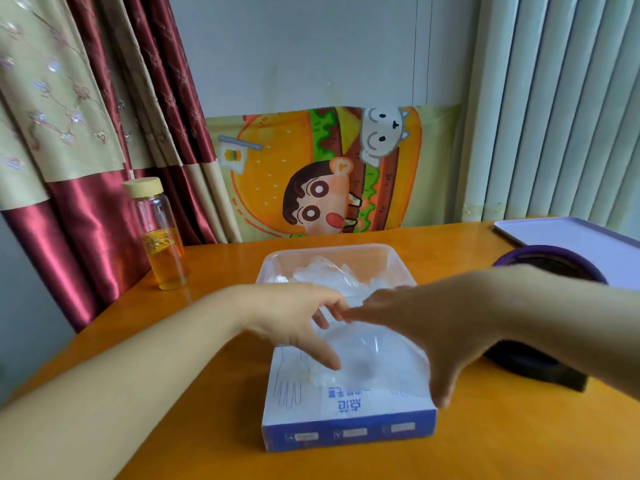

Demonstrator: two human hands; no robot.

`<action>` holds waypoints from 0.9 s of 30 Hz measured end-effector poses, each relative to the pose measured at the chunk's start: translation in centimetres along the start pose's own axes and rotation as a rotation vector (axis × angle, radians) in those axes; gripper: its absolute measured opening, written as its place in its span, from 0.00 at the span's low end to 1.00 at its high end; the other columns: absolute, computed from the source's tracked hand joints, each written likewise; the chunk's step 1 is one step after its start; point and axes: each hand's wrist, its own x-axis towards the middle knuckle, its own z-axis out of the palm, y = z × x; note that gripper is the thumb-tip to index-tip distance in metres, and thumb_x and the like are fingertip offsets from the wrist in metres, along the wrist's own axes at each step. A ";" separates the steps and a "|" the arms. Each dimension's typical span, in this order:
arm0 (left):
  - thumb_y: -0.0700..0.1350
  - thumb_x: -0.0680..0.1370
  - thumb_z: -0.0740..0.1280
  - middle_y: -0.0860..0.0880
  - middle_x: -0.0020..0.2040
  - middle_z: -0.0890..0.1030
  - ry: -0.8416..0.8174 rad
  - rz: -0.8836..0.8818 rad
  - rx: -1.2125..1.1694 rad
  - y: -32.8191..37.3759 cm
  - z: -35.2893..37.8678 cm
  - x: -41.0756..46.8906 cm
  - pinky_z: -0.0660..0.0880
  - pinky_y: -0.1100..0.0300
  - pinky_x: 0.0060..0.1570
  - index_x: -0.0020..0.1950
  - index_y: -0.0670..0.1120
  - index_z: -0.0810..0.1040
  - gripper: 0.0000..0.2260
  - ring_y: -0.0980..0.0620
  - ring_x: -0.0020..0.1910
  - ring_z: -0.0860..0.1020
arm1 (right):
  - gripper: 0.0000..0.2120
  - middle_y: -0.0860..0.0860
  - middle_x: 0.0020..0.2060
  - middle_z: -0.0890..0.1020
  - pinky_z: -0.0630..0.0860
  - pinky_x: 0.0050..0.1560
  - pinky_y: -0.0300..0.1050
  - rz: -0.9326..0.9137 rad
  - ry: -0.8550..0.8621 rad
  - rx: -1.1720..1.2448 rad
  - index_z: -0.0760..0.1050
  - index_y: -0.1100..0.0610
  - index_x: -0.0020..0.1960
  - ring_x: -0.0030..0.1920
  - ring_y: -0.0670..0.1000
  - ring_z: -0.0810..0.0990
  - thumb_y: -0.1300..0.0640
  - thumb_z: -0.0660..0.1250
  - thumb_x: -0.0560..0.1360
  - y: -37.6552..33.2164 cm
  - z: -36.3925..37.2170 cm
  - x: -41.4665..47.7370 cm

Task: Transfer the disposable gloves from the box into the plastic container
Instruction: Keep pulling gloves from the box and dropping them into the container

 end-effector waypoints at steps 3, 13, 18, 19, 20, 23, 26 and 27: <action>0.51 0.76 0.69 0.60 0.52 0.73 0.126 0.037 0.142 -0.1 1.3 0.0 0.73 0.63 0.56 0.60 0.53 0.75 0.13 0.59 0.55 0.74 | 0.47 0.53 0.76 0.54 0.65 0.70 0.54 -0.046 0.282 -0.257 0.37 0.43 0.76 0.73 0.57 0.59 0.55 0.70 0.74 -0.8 2.2 1.5; 0.48 0.80 0.64 0.51 0.50 0.83 0.511 0.161 -0.540 -0.5 -1.6 -2.7 0.77 0.68 0.46 0.55 0.46 0.80 0.09 0.59 0.47 0.81 | 0.12 0.46 0.47 0.82 0.77 0.50 0.40 -0.140 0.974 0.342 0.75 0.51 0.60 0.48 0.46 0.80 0.58 0.65 0.77 1.6 -1.4 2.0; 0.63 0.78 0.58 0.57 0.64 0.76 0.676 0.124 -0.721 -1.5 -3.0 -2.5 0.70 0.56 0.64 0.65 0.54 0.74 0.21 0.57 0.64 0.72 | 0.06 0.47 0.38 0.83 0.79 0.46 0.44 -0.075 1.036 0.688 0.79 0.55 0.49 0.40 0.48 0.82 0.56 0.65 0.77 2.4 -3.2 2.8; 0.70 0.73 0.59 0.57 0.66 0.74 0.640 0.156 -0.767 -1.7 -3.4 -2.6 0.67 0.53 0.67 0.68 0.56 0.72 0.29 0.57 0.66 0.71 | 0.08 0.48 0.37 0.83 0.79 0.46 0.47 -0.056 1.043 0.747 0.80 0.56 0.46 0.40 0.49 0.82 0.54 0.65 0.77 2.6 -3.4 3.1; 0.74 0.67 0.61 0.57 0.66 0.75 0.583 0.194 -0.796 -2.0 -3.8 -2.7 0.68 0.52 0.67 0.70 0.57 0.70 0.36 0.57 0.66 0.73 | 0.09 0.49 0.36 0.83 0.79 0.47 0.49 -0.031 1.031 0.818 0.81 0.57 0.44 0.40 0.51 0.82 0.52 0.65 0.77 2.8 -3.4 3.4; 0.66 0.67 0.71 0.58 0.63 0.77 0.463 0.227 -0.636 -1.7 -4.7 -3.2 0.73 0.65 0.58 0.67 0.56 0.71 0.31 0.63 0.60 0.76 | 0.15 0.53 0.36 0.83 0.79 0.50 0.52 0.020 0.942 1.079 0.81 0.60 0.42 0.38 0.52 0.81 0.48 0.67 0.75 3.5 -3.3 4.5; 0.51 0.77 0.69 0.53 0.55 0.82 0.682 0.074 -0.311 -1.4 -5.0 -2.6 0.73 0.69 0.46 0.58 0.51 0.78 0.11 0.60 0.52 0.79 | 0.13 0.61 0.43 0.83 0.76 0.54 0.56 0.021 0.813 1.313 0.81 0.62 0.45 0.41 0.56 0.80 0.52 0.66 0.76 4.2 -2.7 5.5; 0.50 0.78 0.67 0.50 0.51 0.83 0.750 0.032 -0.278 -1.5 -5.0 -2.2 0.73 0.66 0.43 0.54 0.49 0.80 0.08 0.55 0.49 0.80 | 0.12 0.62 0.44 0.83 0.75 0.55 0.58 0.020 0.758 1.358 0.81 0.62 0.46 0.42 0.57 0.78 0.54 0.64 0.77 4.3 -2.5 5.7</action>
